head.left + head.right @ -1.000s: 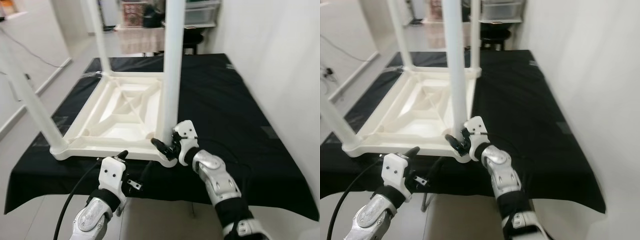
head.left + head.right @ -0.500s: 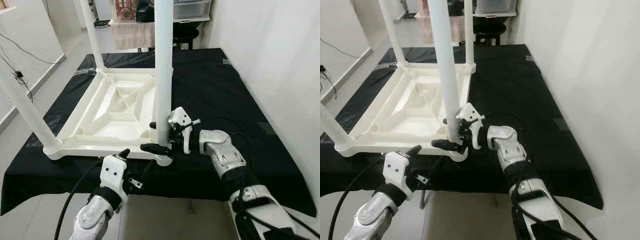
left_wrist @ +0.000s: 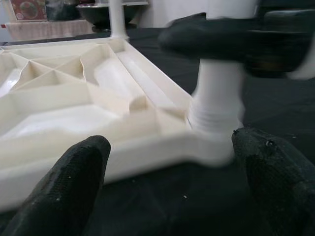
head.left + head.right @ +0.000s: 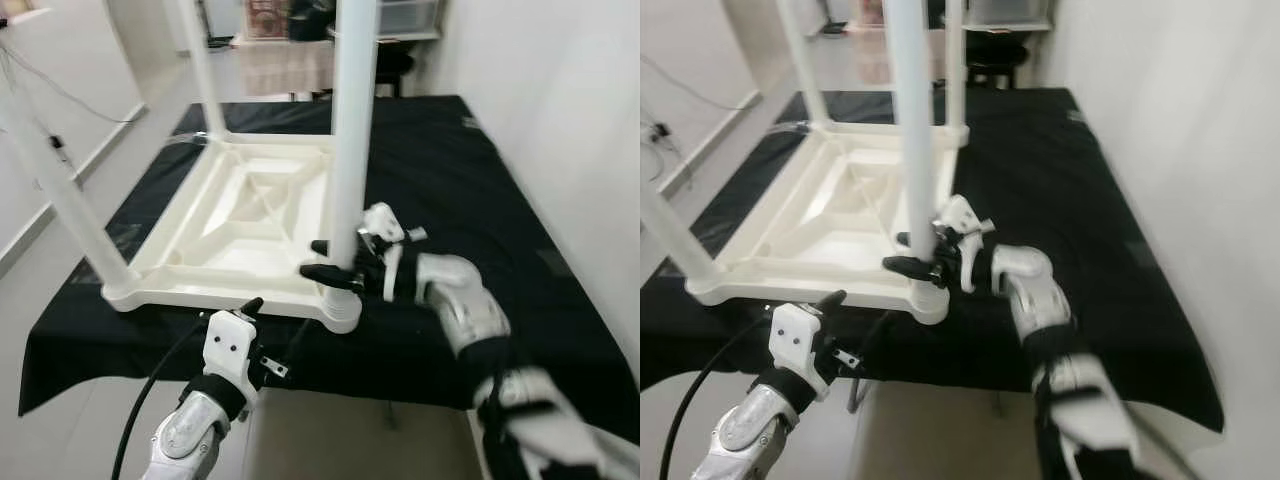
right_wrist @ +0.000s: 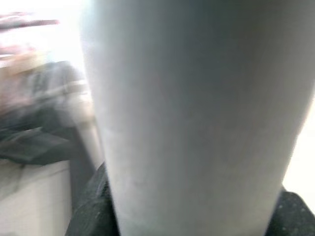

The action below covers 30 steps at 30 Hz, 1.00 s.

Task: Building children table

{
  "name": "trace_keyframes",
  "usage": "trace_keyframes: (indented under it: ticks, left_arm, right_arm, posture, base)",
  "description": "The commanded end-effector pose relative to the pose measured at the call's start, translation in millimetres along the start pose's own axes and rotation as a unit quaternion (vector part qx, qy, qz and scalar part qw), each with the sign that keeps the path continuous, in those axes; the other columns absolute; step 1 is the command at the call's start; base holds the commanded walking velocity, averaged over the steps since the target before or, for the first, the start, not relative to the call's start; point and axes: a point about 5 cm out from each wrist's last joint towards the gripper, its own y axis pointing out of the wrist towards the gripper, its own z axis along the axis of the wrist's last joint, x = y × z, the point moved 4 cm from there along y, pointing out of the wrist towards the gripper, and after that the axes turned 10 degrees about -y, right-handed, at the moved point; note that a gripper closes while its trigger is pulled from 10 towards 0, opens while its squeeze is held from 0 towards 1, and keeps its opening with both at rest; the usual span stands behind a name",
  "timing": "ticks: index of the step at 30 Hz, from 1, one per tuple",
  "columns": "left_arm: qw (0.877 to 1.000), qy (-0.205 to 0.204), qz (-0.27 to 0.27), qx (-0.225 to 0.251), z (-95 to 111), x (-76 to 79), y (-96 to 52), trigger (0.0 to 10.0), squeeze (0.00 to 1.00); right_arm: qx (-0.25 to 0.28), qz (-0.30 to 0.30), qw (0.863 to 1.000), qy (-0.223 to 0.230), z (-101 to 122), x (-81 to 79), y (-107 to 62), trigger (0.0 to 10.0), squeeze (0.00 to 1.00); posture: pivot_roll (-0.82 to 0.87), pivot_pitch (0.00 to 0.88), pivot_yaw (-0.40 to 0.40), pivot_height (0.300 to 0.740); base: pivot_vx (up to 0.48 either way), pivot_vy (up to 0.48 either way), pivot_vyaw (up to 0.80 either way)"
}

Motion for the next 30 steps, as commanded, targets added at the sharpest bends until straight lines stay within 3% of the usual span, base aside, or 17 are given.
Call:
trace_keyframes:
  ticks: [1,2,3,4,11,12,14,15,17,18,20,22,25,26,27,29,30]
  left_arm:
    - [1.000,-0.003,0.002,-0.002,-0.3,-1.3,-3.5,10.0,0.00]
    - [1.000,-0.003,0.002,-0.002,-0.5,-1.6,-3.2,10.0,0.00]
    - [1.000,-0.003,0.002,-0.002,-0.5,-1.6,-3.2,10.0,0.00]
    - [1.000,-0.001,0.002,-0.003,-1.1,-1.2,-2.8,10.0,0.00]
    - [1.000,-0.002,0.007,-0.002,-1.1,-3.1,-2.8,10.0,0.00]
    - [1.000,-0.002,0.007,-0.001,-0.9,-3.1,-2.4,10.0,0.00]
    - [1.000,-0.002,0.008,-0.001,-0.7,-3.4,-1.9,10.0,0.00]
    - [1.000,-0.002,0.008,0.000,-0.7,-3.5,-1.7,10.0,0.00]
    - [1.000,-0.003,0.007,-0.001,-0.7,-3.6,-1.6,10.0,0.00]
    - [1.000,-0.003,0.008,0.000,-0.6,-3.8,-1.6,10.0,0.00]
    - [1.000,-0.002,0.008,0.000,-0.4,-3.9,-1.5,10.0,0.00]
    - [1.000,-0.002,0.008,0.000,-0.3,-4.7,-0.7,10.0,0.00]
    - [1.000,-0.002,0.008,0.000,-0.5,-4.7,0.0,10.0,0.00]
    - [1.000,-0.002,0.007,0.000,-0.7,-4.6,0.3,10.0,0.00]
    - [1.000,-0.002,0.007,0.000,-0.7,-4.6,0.3,10.0,0.00]
    - [1.000,-0.003,0.005,-0.002,-2.1,-3.7,1.3,10.0,0.00]
    - [1.000,-0.003,0.005,-0.002,-2.1,-3.7,1.3,10.0,0.00]
  right_arm:
    - [-0.106,-0.132,0.986,0.000,-42.3,8.1,-26.8,0.0,0.00]
    - [-0.098,-0.090,0.990,-0.033,-43.5,-14.3,-28.4,0.0,0.00]
    - [-0.098,-0.090,0.990,-0.033,-43.5,-14.3,-28.4,0.0,0.00]
    - [-0.094,-0.048,0.993,-0.051,-45.5,-26.0,-25.3,0.0,0.00]
    - [-0.087,-0.040,0.993,-0.070,-40.7,-23.0,-16.8,0.0,0.00]
    - [-0.092,-0.045,0.992,-0.074,-38.0,-21.8,-15.2,10.0,0.00]
    - [-0.089,-0.046,0.991,-0.084,-33.2,-20.4,-11.1,10.0,0.00]
    - [-0.083,-0.050,0.992,-0.079,-28.1,-20.0,-9.7,10.0,0.76]
    - [-0.076,-0.057,0.993,-0.072,-22.8,-20.1,-9.5,10.0,0.76]
    - [-0.059,-0.016,0.997,-0.041,-15.0,-23.2,-1.4,10.0,1.00]
    - [-0.047,0.016,0.999,-0.019,-8.9,-25.7,4.1,10.0,1.00]
    - [-0.008,0.117,0.993,-0.013,7.3,-32.7,13.4,10.0,1.00]
    - [-0.001,0.159,0.987,-0.020,10.6,-31.4,17.1,10.0,1.00]
    - [0.007,0.206,0.978,-0.023,14.7,-31.4,19.5,10.0,0.00]
    - [0.007,0.206,0.978,-0.023,14.7,-31.4,19.5,10.0,0.00]
    - [0.015,0.286,0.958,-0.025,21.2,-33.7,20.9,10.0,0.00]
    - [0.015,0.286,0.958,-0.025,21.2,-33.7,20.9,10.0,0.00]
  posture:
    - [0.00,0.084,0.002,0.740]
    - [-0.01,0.086,0.008,0.740]
    - [-0.01,0.086,0.008,0.740]
    - [-0.01,0.069,-0.008,0.740]
    - [-0.01,0.077,-0.006,0.740]
    - [-0.01,0.077,-0.006,0.740]
    - [-0.01,0.073,-0.004,0.740]
    - [-0.01,0.075,-0.003,0.740]
    - [-0.01,0.075,-0.003,0.740]
    - [-0.01,0.075,-0.002,0.740]
    - [-0.01,0.075,-0.002,0.740]
    - [-0.01,0.072,0.000,0.740]
    - [0.00,0.067,-0.001,0.740]
    - [0.00,0.066,-0.002,0.740]
    - [0.00,0.066,-0.002,0.740]
    - [0.01,0.057,-0.005,0.740]
    - [0.01,0.057,-0.005,0.740]
  base:
    - [0.000,0.000,0.00]
    - [0.000,0.000,0.00]
    - [0.000,0.000,0.00]
    - [0.000,0.000,0.00]
    - [0.000,0.000,0.00]
    - [0.000,0.000,0.00]
    - [0.000,0.000,0.00]
    - [0.000,0.000,0.00]
    - [0.000,0.000,0.00]
    - [0.000,0.000,0.00]
    - [0.000,0.000,0.00]
    - [0.000,0.000,0.00]
    - [0.000,0.000,0.00]
    - [0.000,0.000,0.00]
    - [0.000,0.000,0.00]
    - [0.000,0.000,0.00]
    - [0.000,0.000,0.00]
